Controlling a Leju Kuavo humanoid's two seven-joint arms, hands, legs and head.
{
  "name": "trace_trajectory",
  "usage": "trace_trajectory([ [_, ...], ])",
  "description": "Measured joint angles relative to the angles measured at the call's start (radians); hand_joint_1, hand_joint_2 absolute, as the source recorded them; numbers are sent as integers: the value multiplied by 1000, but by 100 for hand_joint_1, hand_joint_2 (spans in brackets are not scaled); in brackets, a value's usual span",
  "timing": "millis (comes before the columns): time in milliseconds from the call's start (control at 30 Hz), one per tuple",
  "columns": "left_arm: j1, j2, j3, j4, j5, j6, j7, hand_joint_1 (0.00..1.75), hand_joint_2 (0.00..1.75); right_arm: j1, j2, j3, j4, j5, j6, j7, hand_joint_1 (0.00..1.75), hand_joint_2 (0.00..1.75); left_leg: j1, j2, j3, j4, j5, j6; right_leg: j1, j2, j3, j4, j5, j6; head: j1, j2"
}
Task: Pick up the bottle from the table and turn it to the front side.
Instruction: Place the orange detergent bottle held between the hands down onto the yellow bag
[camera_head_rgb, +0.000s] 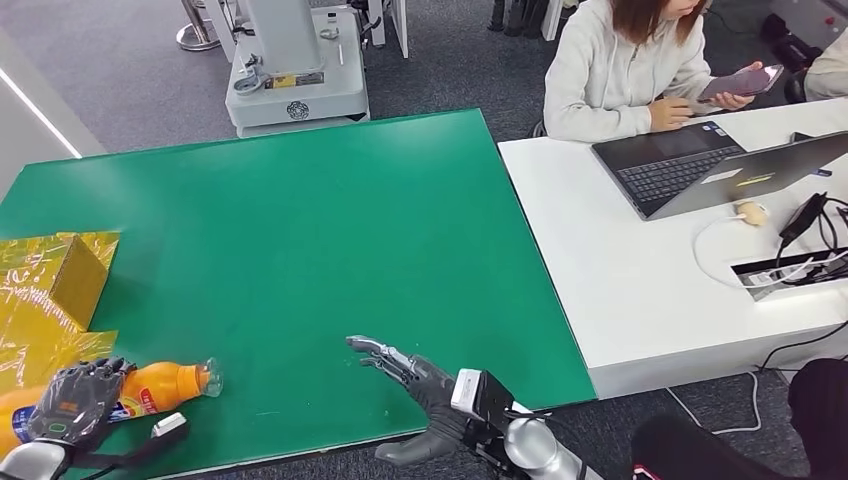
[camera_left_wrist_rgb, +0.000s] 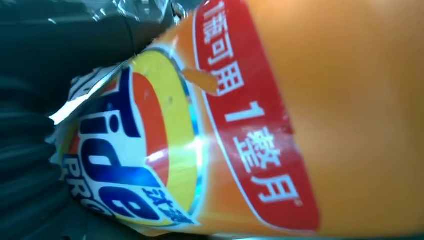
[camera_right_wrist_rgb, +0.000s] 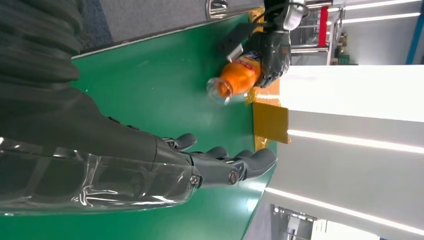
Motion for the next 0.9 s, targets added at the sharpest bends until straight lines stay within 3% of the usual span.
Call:
trace_trajectory([
  [300,-125,-55,-75,244,-1,21,100,166,175,-12,0,34,43,-23,-4,-13,0,175,0,0,2,0,1,0,0,0,2,1,0,0,0,0],
  [333,-134,-59,-85,260,-1,23,132,136,175,-10,0,36,45,-25,-5,-14,0,175,0,0,2,0,1,0,0,0,2,1,0,0,0,0],
  [433,-158,-73,-129,307,-2,26,223,12,175,-4,0,44,47,-30,-11,-15,0,175,0,0,3,0,1,0,0,0,2,1,0,0,0,0],
  [467,-165,-77,-143,320,-2,23,242,0,175,-3,0,47,48,-31,-14,-15,0,175,0,0,3,0,1,0,0,0,3,1,0,0,0,0],
  [700,-230,-96,-267,404,-2,-29,289,0,175,10,1,57,48,-24,-23,4,0,175,0,-3,5,-1,1,0,0,-4,7,1,0,0,0,0],
  [900,-243,-105,-296,426,0,-31,295,0,175,8,8,58,47,-19,-19,21,0,175,0,-3,9,-2,1,-1,0,-4,9,1,0,0,0,0],
])
